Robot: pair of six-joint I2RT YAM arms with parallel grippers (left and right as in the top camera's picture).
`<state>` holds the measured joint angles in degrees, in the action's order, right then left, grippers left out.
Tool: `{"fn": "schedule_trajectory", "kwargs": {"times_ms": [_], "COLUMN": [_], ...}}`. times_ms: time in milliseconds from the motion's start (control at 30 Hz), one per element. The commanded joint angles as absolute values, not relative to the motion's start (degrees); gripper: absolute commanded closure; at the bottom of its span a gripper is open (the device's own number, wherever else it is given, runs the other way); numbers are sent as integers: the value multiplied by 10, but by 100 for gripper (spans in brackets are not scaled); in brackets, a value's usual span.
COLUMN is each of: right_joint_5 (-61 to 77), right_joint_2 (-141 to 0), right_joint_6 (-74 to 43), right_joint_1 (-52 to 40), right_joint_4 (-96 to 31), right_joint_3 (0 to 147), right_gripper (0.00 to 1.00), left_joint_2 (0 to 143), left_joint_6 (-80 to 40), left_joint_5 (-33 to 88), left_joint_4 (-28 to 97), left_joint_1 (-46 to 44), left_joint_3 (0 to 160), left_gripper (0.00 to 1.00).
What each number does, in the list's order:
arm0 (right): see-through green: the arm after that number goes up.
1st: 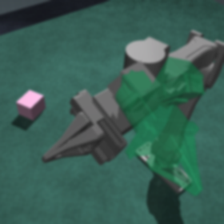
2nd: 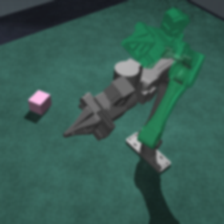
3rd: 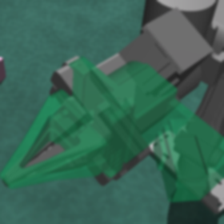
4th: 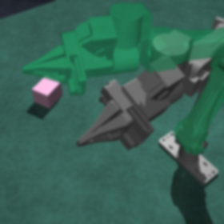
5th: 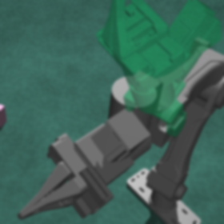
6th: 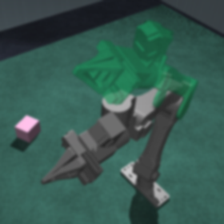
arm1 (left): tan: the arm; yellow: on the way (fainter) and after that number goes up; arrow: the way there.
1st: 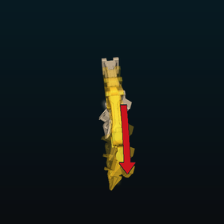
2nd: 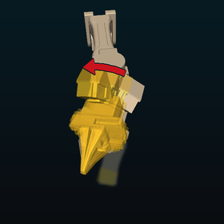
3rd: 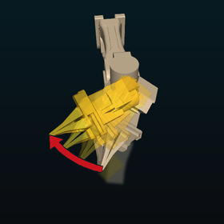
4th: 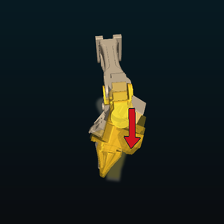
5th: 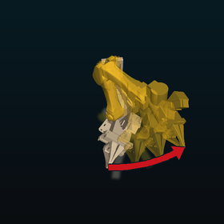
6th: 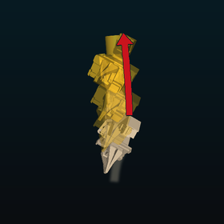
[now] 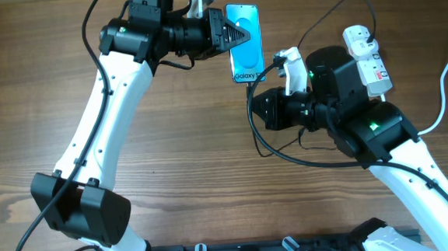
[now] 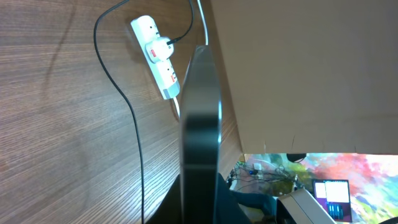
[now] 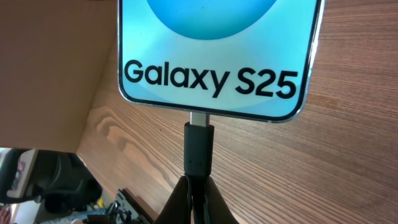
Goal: Plug charger to phone and switch on socket
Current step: 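Align the USB-C plug under the phone's port held by the left gripper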
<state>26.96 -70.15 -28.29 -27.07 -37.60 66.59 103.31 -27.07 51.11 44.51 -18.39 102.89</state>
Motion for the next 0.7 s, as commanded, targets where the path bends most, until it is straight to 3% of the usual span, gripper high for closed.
{"fn": "schedule_trajectory", "kwargs": {"times_ms": [0,667], "right_joint_5": [263,242], "right_joint_2": [-691,-691], "right_joint_6": [-284,-286], "right_joint_1": [-271,-271], "right_joint_4": [-373,-371], "right_joint_3": [675,675], "right_gripper": [96,96], "left_joint_2": [1032,1032], "left_joint_6": [-258,-260], "left_joint_5": [529,543], "left_joint_4": [441,441], "left_joint_1": [-185,-185], "left_joint_3": [1030,1030], "left_gripper": [96,96]}}
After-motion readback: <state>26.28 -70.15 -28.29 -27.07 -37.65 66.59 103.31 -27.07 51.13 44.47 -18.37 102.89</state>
